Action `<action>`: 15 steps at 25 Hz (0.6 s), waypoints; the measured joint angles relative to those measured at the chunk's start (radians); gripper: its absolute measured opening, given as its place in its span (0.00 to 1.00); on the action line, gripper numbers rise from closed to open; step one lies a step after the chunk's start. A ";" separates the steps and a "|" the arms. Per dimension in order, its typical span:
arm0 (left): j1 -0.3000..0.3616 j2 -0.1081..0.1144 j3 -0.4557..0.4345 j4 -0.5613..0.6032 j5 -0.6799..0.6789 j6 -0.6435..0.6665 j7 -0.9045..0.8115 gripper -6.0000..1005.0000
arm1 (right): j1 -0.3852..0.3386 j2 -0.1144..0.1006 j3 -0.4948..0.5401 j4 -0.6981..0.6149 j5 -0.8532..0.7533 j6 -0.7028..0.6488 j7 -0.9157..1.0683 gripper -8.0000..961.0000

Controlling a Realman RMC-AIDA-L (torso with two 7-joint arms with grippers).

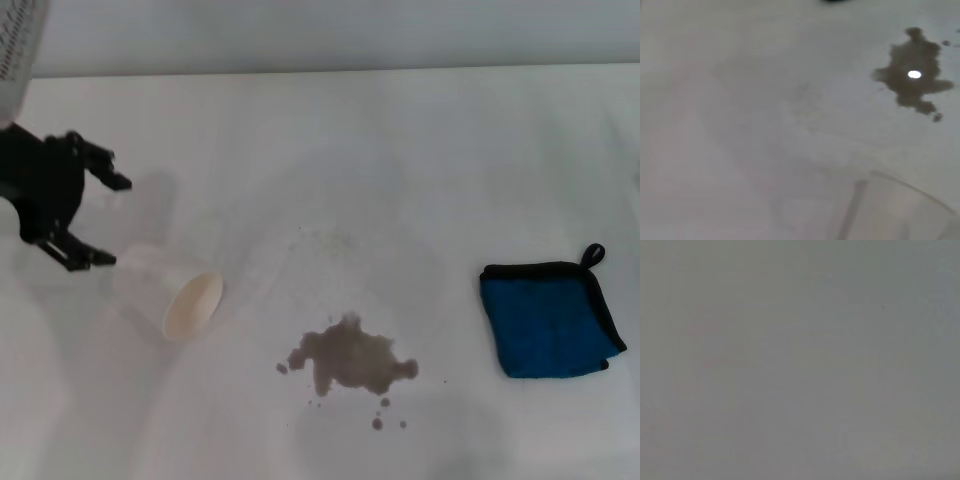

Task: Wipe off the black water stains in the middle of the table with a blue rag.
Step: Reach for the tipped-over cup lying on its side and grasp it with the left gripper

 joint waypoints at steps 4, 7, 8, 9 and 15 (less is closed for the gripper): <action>0.007 -0.001 0.000 0.043 0.015 -0.019 0.000 0.88 | -0.003 0.000 0.000 0.007 0.000 0.000 0.000 0.90; 0.015 0.000 0.000 0.082 0.018 -0.033 0.009 0.88 | -0.004 0.000 0.000 0.011 0.000 0.000 0.000 0.90; 0.017 0.000 0.000 0.090 0.018 -0.039 0.012 0.88 | -0.005 0.000 0.000 0.011 0.000 0.000 0.000 0.90; 0.019 0.000 0.000 0.101 0.019 -0.046 0.017 0.88 | -0.005 0.000 0.000 0.012 -0.001 0.000 -0.001 0.90; 0.029 0.001 -0.001 0.178 0.023 -0.094 0.031 0.88 | -0.011 -0.001 0.000 0.012 -0.002 0.004 0.000 0.89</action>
